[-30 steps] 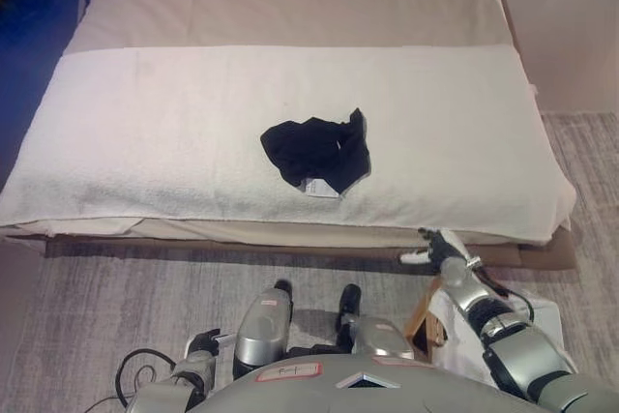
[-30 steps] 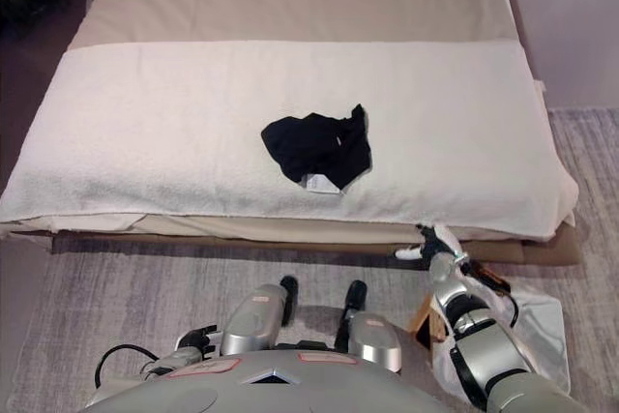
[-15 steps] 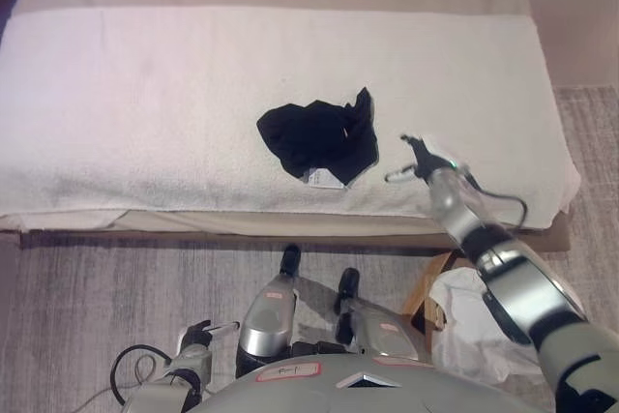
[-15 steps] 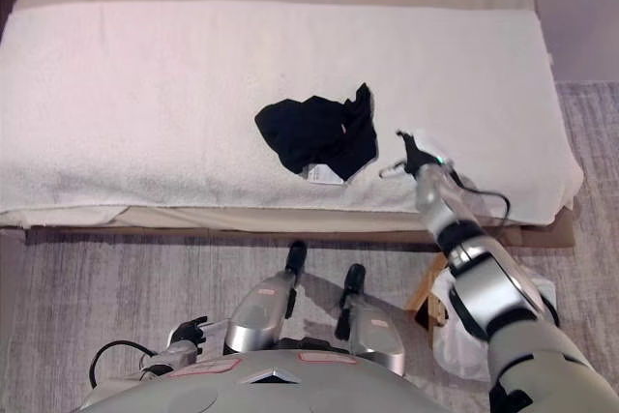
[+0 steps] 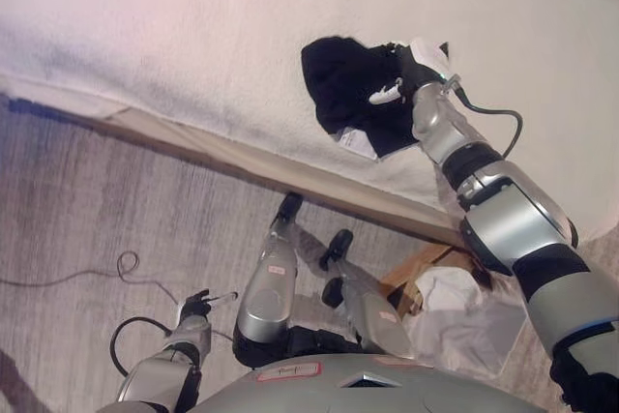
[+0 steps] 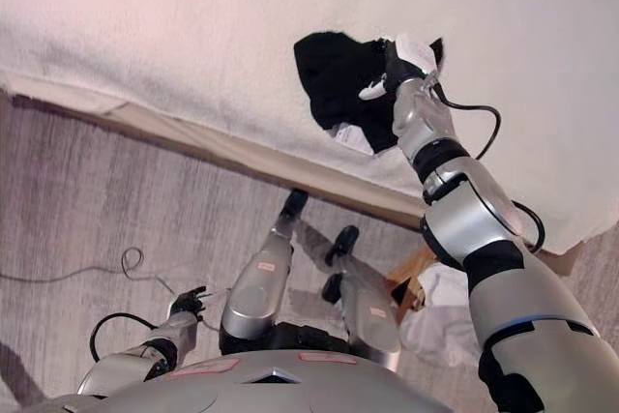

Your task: Put the clothes on the bed into the basket.

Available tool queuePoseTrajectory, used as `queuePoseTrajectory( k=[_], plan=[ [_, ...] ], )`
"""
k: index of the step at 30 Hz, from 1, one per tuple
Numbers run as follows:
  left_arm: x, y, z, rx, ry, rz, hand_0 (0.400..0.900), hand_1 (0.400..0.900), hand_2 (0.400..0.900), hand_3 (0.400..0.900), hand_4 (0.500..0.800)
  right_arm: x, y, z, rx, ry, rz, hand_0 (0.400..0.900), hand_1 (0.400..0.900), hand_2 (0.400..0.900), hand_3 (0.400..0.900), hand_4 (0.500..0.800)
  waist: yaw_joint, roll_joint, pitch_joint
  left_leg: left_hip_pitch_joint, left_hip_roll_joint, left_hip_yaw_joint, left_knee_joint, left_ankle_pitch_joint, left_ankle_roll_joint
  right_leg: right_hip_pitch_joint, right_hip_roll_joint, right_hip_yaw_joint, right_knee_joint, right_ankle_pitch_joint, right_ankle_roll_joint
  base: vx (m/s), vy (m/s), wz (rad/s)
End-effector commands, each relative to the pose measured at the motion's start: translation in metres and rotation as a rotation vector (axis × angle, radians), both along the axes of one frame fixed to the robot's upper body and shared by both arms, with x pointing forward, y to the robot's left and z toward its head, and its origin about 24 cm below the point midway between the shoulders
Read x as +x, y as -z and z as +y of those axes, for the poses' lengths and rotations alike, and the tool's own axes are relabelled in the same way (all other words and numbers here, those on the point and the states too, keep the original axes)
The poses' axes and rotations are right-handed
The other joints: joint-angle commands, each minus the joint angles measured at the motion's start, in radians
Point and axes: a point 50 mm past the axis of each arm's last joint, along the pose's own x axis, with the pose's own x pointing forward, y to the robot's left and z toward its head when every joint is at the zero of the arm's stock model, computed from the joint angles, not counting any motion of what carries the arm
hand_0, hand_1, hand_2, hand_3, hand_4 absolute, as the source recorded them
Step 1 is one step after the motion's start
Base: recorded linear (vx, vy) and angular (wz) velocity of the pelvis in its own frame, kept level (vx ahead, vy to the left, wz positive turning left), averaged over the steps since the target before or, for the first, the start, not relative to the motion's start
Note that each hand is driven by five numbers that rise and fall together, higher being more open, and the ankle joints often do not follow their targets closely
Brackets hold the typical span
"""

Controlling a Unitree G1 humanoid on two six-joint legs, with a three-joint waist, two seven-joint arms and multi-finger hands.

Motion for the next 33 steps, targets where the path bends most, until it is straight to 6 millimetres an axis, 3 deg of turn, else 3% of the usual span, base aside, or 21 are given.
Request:
queuePoseTrajectory(
  k=[1,12,22,23,24,33],
  plan=[
    [-0.028,0.0,0.024,0.09,-0.042,0.087,0.9,0.9,0.9,0.9,0.8,0.01,-0.035,-0.003,-0.032,0.01,-0.122,0.9,0.9,0.9,0.9,0.8,0.006,0.016,-0.005,-0.056,-0.025,0.001,-0.096,0.136,0.04,0.01,-0.054,0.059,0.16,-0.123,0.043,-0.01,-0.013,0.09],
    [-0.003,-0.004,0.014,0.063,-0.038,-0.003,0.9,0.9,0.9,0.9,0.8,0.011,-0.035,0.001,0.044,0.018,-0.103,0.9,0.9,0.9,0.9,0.8,0.026,0.064,0.086,-0.113,-0.038,-0.036,-0.076,0.156,0.044,-0.088,-0.051,0.039,0.269,-0.17,0.026,-0.02,-0.008,0.05],
    [0.013,-0.008,0.011,0.043,-0.04,-0.068,0.9,0.9,0.9,0.9,0.8,0.016,-0.064,-0.02,0.021,0.065,-0.145,0.9,0.9,0.9,0.9,0.8,0.04,0.102,0.122,-0.178,-0.04,-0.06,-0.077,0.183,0.036,-0.178,-0.052,0.017,0.332,-0.188,0.019,-0.04,-0.005,0.06],
    [0.014,-0.009,0.012,0.043,-0.042,-0.074,0.9,0.9,0.9,0.9,0.8,0.017,-0.07,-0.02,0.036,0.06,-0.147,0.578,0.578,0.578,0.578,0.607,0.041,0.104,0.122,-0.182,-0.04,-0.061,-0.078,0.186,0.035,-0.183,-0.052,0.014,0.334,-0.189,0.018,-0.01,0.002,0.07],
    [0.016,-0.009,0.012,0.04,-0.044,-0.078,0.9,0.9,0.9,0.9,0.8,0.017,-0.073,-0.023,0.055,0.061,-0.151,0.4,0.4,0.4,0.4,0.5,0.041,0.105,0.122,-0.182,-0.041,-0.061,-0.08,0.186,0.034,-0.185,-0.053,0.013,0.334,-0.189,0.019,-0.01,0.006,0.05],
    [0.015,-0.01,0.015,0.036,-0.065,-0.083,0.9,0.9,0.9,0.9,0.8,0.018,-0.087,-0.033,0.109,0.092,-0.186,0.4,0.4,0.4,0.4,0.5,0.033,0.098,0.122,-0.175,-0.042,-0.054,-0.082,0.187,0.033,-0.176,-0.053,0.024,0.325,-0.184,0.018,-0.01,0.006,-0.02]
  ],
)
